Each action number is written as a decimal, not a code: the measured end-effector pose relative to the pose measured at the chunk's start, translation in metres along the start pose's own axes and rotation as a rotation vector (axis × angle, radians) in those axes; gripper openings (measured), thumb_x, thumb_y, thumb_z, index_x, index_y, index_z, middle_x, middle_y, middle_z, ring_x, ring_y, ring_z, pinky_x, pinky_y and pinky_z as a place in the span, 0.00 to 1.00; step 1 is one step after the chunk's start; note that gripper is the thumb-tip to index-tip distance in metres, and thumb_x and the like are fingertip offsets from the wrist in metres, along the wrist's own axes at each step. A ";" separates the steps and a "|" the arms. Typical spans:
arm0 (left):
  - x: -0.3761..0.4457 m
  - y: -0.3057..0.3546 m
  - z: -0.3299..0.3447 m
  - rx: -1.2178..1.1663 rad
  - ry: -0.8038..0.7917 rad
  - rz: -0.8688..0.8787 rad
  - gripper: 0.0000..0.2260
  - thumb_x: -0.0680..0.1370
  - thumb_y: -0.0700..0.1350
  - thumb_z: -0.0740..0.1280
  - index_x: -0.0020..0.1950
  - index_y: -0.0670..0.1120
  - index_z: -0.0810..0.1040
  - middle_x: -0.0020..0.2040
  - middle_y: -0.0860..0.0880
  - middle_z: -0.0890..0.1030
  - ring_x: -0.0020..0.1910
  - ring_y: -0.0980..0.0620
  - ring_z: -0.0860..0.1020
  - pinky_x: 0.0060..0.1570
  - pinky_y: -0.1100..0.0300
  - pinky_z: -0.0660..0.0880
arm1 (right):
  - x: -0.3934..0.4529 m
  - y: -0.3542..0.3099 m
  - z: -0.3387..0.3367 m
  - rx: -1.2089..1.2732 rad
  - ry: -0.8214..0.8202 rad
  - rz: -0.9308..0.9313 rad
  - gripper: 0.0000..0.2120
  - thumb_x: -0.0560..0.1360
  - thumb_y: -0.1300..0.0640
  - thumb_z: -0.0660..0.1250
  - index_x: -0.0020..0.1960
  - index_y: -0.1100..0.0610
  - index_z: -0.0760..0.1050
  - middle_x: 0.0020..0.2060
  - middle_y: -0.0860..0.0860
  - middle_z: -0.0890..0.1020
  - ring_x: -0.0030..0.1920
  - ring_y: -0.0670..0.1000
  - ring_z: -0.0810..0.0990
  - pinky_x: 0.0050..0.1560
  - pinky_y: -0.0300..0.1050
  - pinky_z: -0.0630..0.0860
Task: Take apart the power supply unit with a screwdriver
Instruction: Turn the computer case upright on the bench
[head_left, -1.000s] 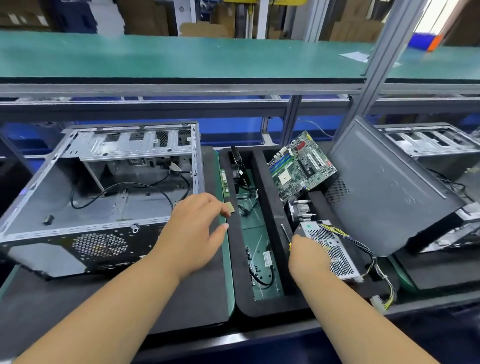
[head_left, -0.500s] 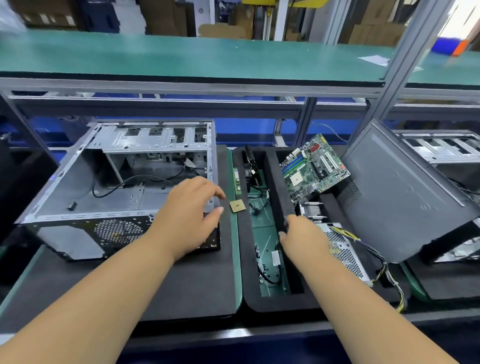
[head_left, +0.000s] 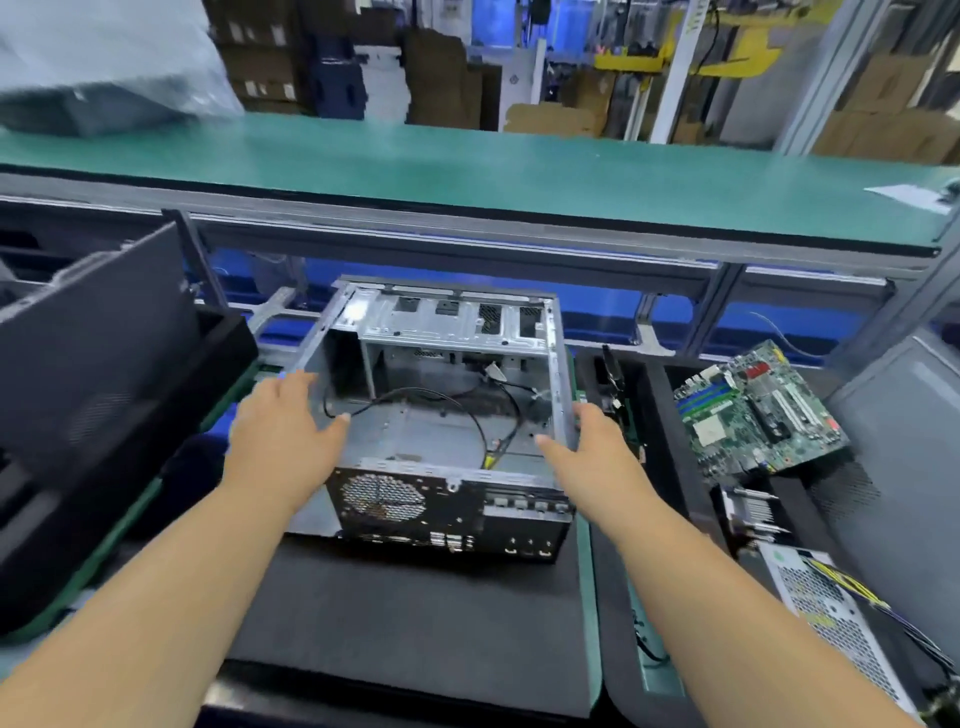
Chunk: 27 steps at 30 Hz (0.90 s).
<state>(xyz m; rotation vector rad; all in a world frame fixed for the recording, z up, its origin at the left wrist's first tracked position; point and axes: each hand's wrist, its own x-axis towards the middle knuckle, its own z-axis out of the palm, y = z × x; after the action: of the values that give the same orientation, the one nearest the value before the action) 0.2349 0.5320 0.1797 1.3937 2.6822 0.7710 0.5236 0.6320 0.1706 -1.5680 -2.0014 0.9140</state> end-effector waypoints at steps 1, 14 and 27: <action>0.004 -0.008 0.000 0.042 0.006 -0.054 0.26 0.75 0.55 0.69 0.70 0.45 0.70 0.64 0.38 0.72 0.64 0.37 0.70 0.63 0.44 0.68 | 0.003 -0.004 0.003 -0.035 -0.008 0.019 0.31 0.79 0.43 0.65 0.77 0.52 0.58 0.72 0.52 0.65 0.65 0.54 0.72 0.58 0.49 0.69; 0.046 -0.044 0.019 0.217 -0.046 0.005 0.31 0.77 0.65 0.57 0.77 0.52 0.60 0.63 0.44 0.73 0.59 0.41 0.74 0.54 0.48 0.71 | 0.021 -0.032 0.024 -0.210 -0.059 0.209 0.37 0.80 0.63 0.55 0.81 0.43 0.41 0.78 0.53 0.54 0.59 0.60 0.75 0.53 0.54 0.77; 0.117 -0.064 0.022 0.204 -0.115 0.167 0.31 0.78 0.64 0.58 0.78 0.54 0.59 0.68 0.44 0.72 0.64 0.41 0.73 0.57 0.47 0.71 | 0.013 -0.060 0.069 -0.197 0.101 0.360 0.40 0.78 0.66 0.56 0.81 0.48 0.37 0.70 0.57 0.61 0.56 0.58 0.70 0.51 0.49 0.69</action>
<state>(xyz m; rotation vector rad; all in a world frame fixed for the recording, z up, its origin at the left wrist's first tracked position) 0.1213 0.6006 0.1558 1.6683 2.6428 0.4173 0.4318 0.6198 0.1661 -2.0881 -1.8165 0.7616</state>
